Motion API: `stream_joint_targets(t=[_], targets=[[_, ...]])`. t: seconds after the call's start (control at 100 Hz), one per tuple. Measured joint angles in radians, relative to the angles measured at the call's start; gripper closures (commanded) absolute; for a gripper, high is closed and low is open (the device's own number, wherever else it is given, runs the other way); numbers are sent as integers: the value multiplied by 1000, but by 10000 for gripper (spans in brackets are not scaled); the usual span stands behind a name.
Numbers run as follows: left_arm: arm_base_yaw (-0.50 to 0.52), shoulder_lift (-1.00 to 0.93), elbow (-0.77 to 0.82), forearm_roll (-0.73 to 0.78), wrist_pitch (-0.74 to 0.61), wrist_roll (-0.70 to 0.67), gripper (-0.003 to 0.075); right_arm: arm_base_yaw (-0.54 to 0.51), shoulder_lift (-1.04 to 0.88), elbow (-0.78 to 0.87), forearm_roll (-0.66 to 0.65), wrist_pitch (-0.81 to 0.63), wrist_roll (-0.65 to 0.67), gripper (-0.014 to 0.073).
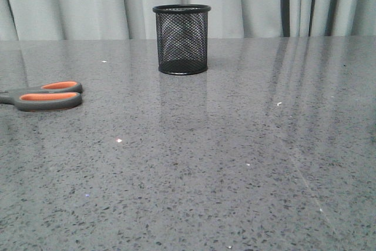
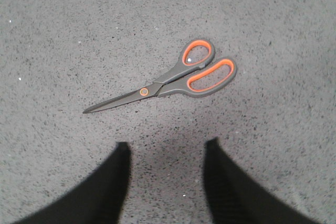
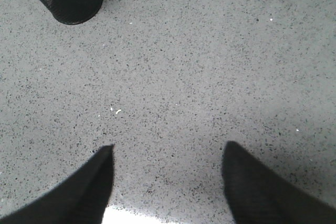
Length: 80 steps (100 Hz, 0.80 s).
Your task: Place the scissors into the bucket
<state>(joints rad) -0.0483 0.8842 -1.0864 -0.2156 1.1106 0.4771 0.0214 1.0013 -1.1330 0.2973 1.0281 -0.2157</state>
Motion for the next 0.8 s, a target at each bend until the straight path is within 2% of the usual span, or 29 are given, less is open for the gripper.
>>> stream_joint_targets(t=[0.25,0.51,0.8], targets=[[0,33,-1,-8,56,165,259,0,0,-1,2,0,-3,117],[-42,170,-1,-10,71,420,260,0,0,-1,33,0,-26,117],[-60,314,-1,-10,-5,855,260,0,0,-1,43,0,-40,117]])
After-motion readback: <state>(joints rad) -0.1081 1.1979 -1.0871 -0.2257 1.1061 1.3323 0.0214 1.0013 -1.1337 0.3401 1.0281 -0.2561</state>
